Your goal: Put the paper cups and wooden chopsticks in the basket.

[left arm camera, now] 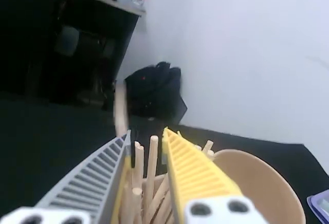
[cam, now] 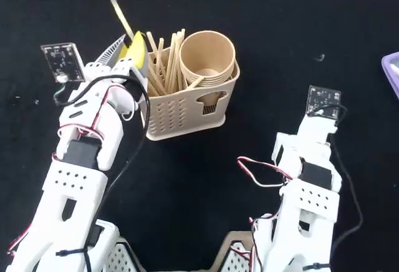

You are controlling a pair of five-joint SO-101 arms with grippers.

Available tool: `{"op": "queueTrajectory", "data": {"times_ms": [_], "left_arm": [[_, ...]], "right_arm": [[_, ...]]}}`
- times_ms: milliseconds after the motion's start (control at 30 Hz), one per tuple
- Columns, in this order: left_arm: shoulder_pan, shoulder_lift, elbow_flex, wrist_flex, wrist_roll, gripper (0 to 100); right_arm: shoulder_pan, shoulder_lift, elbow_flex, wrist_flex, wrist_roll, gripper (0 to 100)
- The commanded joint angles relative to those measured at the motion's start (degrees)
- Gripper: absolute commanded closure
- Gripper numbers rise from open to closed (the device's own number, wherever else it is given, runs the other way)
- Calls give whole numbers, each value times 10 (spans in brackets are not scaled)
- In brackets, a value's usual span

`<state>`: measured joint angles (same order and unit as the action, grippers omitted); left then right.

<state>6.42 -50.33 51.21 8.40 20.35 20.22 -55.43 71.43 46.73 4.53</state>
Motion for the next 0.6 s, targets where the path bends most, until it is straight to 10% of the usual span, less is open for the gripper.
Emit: {"op": "queueTrajectory", "data": {"times_ms": [0, 267, 567], "left_arm": [[-4, -3, -95, 98, -4, 887], [-15, -23, -263, 291, -11, 888], [-158, -143, -255, 564, -229, 963]], "right_arm": [[-8, -2, -2, -13, 1, 868], [-8, -3, 2, -14, 0, 868], [-8, -11, 20, -56, -3, 992]]}}
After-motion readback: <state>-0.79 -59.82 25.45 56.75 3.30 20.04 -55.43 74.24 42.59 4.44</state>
